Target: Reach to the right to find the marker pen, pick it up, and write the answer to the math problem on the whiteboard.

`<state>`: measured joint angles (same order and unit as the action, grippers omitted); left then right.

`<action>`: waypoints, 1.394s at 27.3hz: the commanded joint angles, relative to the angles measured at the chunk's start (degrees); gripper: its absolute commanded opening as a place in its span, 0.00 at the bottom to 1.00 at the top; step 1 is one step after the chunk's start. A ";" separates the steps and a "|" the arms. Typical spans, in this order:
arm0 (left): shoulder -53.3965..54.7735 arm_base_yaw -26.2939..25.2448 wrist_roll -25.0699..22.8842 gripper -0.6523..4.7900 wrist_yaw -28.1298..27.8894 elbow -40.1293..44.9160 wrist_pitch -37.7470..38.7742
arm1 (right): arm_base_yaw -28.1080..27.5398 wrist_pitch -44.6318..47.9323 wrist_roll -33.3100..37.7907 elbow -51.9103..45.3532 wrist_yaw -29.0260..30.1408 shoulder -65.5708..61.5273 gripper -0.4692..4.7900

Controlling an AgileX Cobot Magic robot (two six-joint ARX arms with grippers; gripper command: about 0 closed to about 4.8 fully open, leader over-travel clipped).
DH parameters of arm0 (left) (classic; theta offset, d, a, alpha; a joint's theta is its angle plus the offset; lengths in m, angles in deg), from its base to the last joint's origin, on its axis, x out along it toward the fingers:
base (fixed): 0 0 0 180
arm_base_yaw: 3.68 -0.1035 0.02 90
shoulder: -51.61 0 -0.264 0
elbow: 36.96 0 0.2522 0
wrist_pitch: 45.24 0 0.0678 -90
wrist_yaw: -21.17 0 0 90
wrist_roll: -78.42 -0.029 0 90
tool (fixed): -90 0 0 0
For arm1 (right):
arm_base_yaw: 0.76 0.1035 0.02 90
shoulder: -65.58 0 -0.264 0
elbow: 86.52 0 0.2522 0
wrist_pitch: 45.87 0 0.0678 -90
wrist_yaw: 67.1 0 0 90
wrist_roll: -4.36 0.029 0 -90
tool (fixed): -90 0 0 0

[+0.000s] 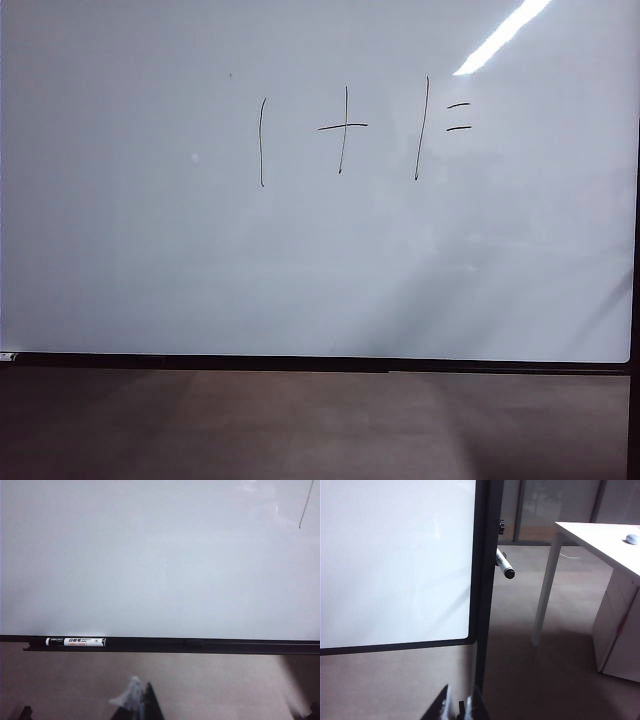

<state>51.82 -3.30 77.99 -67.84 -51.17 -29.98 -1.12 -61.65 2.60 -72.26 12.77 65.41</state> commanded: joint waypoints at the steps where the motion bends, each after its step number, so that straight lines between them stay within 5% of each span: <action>1: 0.02 -0.11 -0.20 0.11 0.31 -0.04 -0.79 | 0.04 0.94 0.07 -0.09 -0.24 0.04 0.19; 7: 0.02 0.11 -0.22 0.11 0.33 -0.07 -1.99 | 0.04 0.94 0.07 -0.09 -0.24 0.04 0.19; 10: 0.02 5.09 -0.22 0.11 0.31 -0.07 -5.27 | 0.04 0.87 1.11 -0.09 -0.24 0.04 0.19; 21: 0.02 50.58 -0.22 0.11 0.02 -0.04 -6.43 | 0.11 0.81 5.38 -0.09 -0.24 0.04 0.19; 25: 0.02 60.19 -0.20 0.11 -2.99 -0.02 -6.84 | 0.11 1.95 11.23 0.50 -0.22 0.04 0.19; 29: 0.02 60.52 -0.20 0.11 -5.14 -0.02 -6.43 | 0.09 2.36 18.21 8.98 -0.26 0.02 0.18; 33: 0.39 60.17 -0.20 0.11 -11.10 -0.04 -5.97 | -0.02 2.27 11.56 26.36 -9.14 -4.74 0.12; 38: 3.78 59.82 -0.20 0.11 -6.78 -0.57 -5.86 | -0.04 2.49 3.32 42.82 -11.67 -18.08 0.10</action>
<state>54.53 56.68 77.99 -76.14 -51.26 -35.38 -1.17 -59.34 9.72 -32.62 1.56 50.84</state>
